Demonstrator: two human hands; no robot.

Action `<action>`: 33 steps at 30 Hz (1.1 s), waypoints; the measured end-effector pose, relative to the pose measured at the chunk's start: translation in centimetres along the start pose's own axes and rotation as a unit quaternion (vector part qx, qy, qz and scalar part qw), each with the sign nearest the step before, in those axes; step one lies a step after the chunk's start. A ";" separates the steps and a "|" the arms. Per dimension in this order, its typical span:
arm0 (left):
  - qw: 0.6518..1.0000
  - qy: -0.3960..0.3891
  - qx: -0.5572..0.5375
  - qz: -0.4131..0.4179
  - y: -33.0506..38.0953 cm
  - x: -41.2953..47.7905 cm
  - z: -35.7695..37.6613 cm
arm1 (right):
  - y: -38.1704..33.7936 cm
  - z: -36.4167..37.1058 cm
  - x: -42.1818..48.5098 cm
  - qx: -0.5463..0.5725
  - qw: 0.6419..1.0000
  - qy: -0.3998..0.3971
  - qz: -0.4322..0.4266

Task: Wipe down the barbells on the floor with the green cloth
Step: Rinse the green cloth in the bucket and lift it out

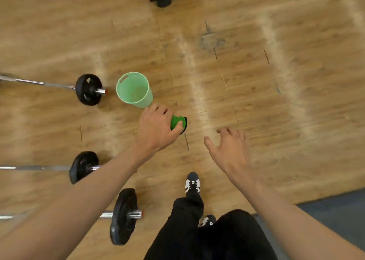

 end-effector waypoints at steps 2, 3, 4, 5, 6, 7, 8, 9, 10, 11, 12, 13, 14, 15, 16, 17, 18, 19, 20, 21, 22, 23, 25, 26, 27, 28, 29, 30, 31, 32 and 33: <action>0.999 0.001 -0.002 -0.045 -2.2 2.1 -0.9 | -2.3 -1.6 3.1 -0.029 0.998 -0.006 -0.057; 0.998 0.005 0.002 -0.065 -3.2 3.2 -1.2 | -3.2 -2.4 4.8 -0.040 0.996 -0.008 -0.081; 0.996 0.013 0.007 -0.086 -4.2 4.4 -1.6 | -4.2 -3.2 6.8 -0.052 0.993 -0.011 -0.104; 0.994 0.014 0.008 -0.105 -5.1 5.4 -1.8 | -5.1 -4.1 8.9 -0.062 0.990 -0.017 -0.123; 0.993 0.011 0.002 -0.121 -5.9 6.6 -2.1 | -5.9 -4.9 11.3 -0.073 0.987 -0.024 -0.139; 0.990 0.014 -0.001 -0.138 -6.6 7.9 -2.2 | -6.7 -5.7 13.8 -0.084 0.984 -0.028 -0.154; 0.988 0.022 0.001 -0.155 -7.3 9.0 -2.2 | -7.6 -6.5 16.3 -0.095 0.980 -0.031 -0.173; 0.984 0.034 0.001 -0.174 -8.1 10.3 -2.3 | -8.7 -7.2 18.9 -0.104 0.975 -0.035 -0.195; 0.979 0.052 -0.005 -0.198 -8.9 11.4 -2.0 | -9.8 -7.8 21.3 -0.112 0.969 -0.038 -0.219; 0.971 0.071 -0.009 -0.227 -9.7 12.5 -1.5 | -11.0 -8.2 23.7 -0.120 0.962 -0.036 -0.242; 0.963 0.086 -0.019 -0.253 -10.6 13.7 -1.0 | -12.2 -8.5 26.0 -0.127 0.956 -0.037 -0.260; 0.954 0.090 -0.033 -0.284 -11.2 14.7 -0.3 | -13.3 -8.8 28.1 -0.139 0.950 -0.048 -0.277; 0.943 0.094 -0.048 -0.314 -11.8 15.5 0.4 | -14.4 -8.9 29.9 -0.159 0.939 -0.063 -0.297; 0.933 0.098 -0.059 -0.341 -12.3 16.0 0.9 | -15.7 -8.9 31.5 -0.181 0.929 -0.076 -0.315; 0.923 0.096 -0.066 -0.366 -12.8 16.4 1.3 | -16.9 -8.8 32.9 -0.202 0.918 -0.085 -0.331; 0.914 0.095 -0.069 -0.389 -13.3 16.7 1.7 | -18.5 -8.5 34.3 -0.224 0.904 -0.094 -0.351; 0.906 0.093 -0.070 -0.407 -14.0 17.0 1.9 | -20.2 -8.2 35.6 -0.241 0.892 -0.103 -0.369; 0.897 0.087 -0.073 -0.427 -14.8 17.3 2.0 | -22.0 -7.8 36.8 -0.260 0.879 -0.112 -0.383; 0.887 0.079 -0.082 -0.448 -15.7 17.5 2.1 | -23.9 -7.3 37.9 -0.277 0.866 -0.126 -0.396; 0.876 0.074 -0.091 -0.469 -16.5 17.6 2.4 | -25.8 -6.7 38.9 -0.293 0.853 -0.138 -0.409; 0.865 0.076 -0.090 -0.487 -17.4 17.8 2.8 | -27.8 -6.0 40.0 -0.305 0.841 -0.143 -0.424; 0.856 0.078 -0.090 -0.503 -18.4 18.1 3.3 | -29.8 -5.3 40.9 -0.310 0.832 -0.148 -0.436; 0.839 0.070 -0.111 -0.528 -20.4 18.6 4.3 | -33.4 -3.3 42.9 -0.300 0.829 -0.169 -0.441; 0.829 0.070 -0.113 -0.544 -21.5 19.0 4.8 | -35.0 -2.0 43.9 -0.290 0.828 -0.171 -0.448; 0.816 0.070 -0.116 -0.562 -22.4 19.5 5.3 | -36.5 -0.6 44.9 -0.289 0.821 -0.181 -0.457; 0.804 0.067 -0.127 -0.577 -23.2 19.8 5.7 | -37.6 0.7 45.7 -0.288 0.817 -0.195 -0.459; 0.793 0.072 -0.138 -0.589 -23.8 20.4 6.1 | -38.7 1.8 46.4 -0.286 0.814 -0.210 -0.460; 0.781 0.081 -0.144 -0.603 -24.2 20.8 6.6 | -39.5 2.9 46.9 -0.278 0.812 -0.224 -0.462; 0.767 0.089 -0.151 -0.617 -24.6 21.3 7.1 | -40.3 3.8 47.3 -0.265 0.813 -0.241 -0.459; 0.752 0.095 -0.161 -0.633 -24.9 21.8 7.7 | -41.0 4.8 47.7 -0.248 0.812 -0.261 -0.460; 0.735 0.098 -0.170 -0.649 -25.0 22.3 8.4 | -41.6 6.0 48.0 -0.233 0.805 -0.279 -0.469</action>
Point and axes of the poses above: each hand's wrist, its own x-axis towards the middle knuckle, its own z-axis out of the palm, y = z × x, the point moved 2 cm from there along x, towards the middle knuckle, and after that the axes turned 3 degrees about x, right-handed, at the moved point
